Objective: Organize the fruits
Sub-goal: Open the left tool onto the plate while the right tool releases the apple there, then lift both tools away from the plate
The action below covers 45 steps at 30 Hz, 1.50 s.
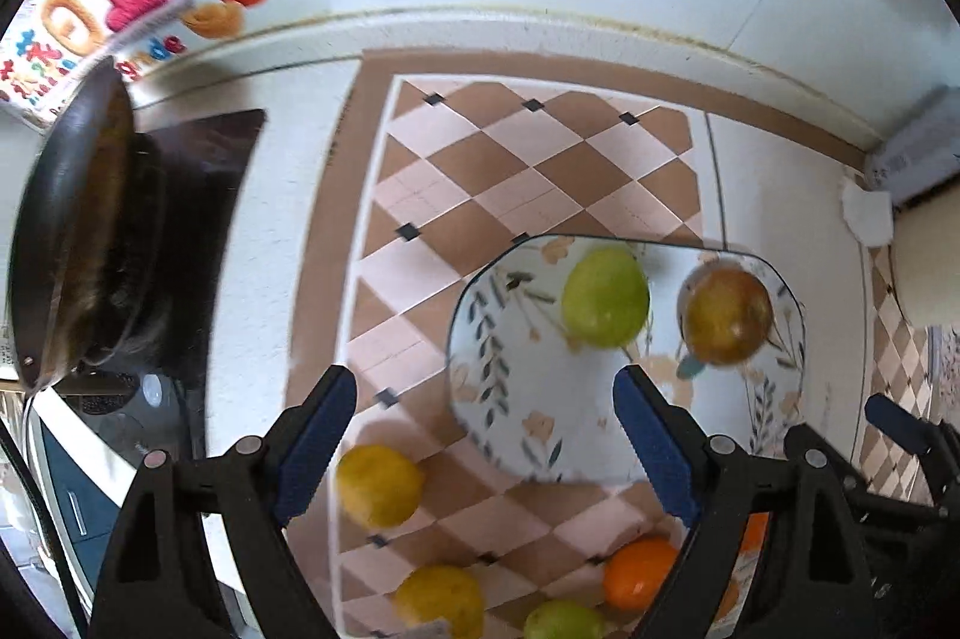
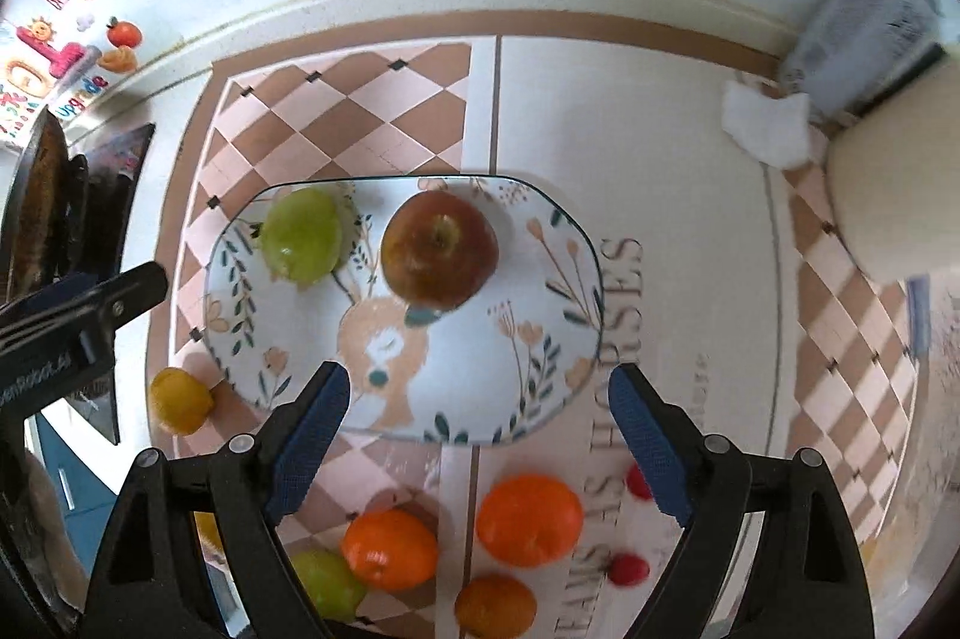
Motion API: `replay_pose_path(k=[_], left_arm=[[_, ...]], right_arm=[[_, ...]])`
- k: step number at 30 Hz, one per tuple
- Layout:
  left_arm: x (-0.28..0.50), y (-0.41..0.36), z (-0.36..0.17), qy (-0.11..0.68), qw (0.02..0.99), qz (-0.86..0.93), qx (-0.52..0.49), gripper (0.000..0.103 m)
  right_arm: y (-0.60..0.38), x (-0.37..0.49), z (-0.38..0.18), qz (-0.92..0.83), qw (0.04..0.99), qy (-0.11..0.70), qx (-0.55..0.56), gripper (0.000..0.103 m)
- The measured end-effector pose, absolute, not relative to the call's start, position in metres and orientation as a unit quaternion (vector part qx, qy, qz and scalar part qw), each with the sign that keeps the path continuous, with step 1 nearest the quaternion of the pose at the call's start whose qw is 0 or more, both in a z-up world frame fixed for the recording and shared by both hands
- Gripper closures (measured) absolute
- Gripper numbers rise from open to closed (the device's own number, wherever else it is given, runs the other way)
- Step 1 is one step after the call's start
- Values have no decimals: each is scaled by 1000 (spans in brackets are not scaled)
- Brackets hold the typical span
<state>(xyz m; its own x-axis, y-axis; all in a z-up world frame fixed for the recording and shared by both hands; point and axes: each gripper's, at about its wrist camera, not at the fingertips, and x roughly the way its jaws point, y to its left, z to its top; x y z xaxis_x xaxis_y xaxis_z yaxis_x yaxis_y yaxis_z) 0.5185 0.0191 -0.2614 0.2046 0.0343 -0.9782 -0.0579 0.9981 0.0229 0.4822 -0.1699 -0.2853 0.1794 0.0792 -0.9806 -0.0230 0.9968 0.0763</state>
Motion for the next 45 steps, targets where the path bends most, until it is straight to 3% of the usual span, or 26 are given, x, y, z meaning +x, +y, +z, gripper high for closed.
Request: replay_pose_path(k=[17,30,38,40,45], left_arm=[[410,31,-162,553,833,-16,7,15],[366,43,-123,519,854,-18,-2,15],[375,51,-150,549,836,-6,-7,15],[379,53,-165,565,825,-6,-8,5],[386,60,-221,621,783,4,-16,4]], right_arm=[[-151,377,-174,28,823,567,29,13],[-147,332,-135,27,845,532,43,13],[-159,338,-167,43,819,565,95,13],[-165,341,-190,45,801,587,111,13],[-168,350,-263,58,747,647,142,13]])
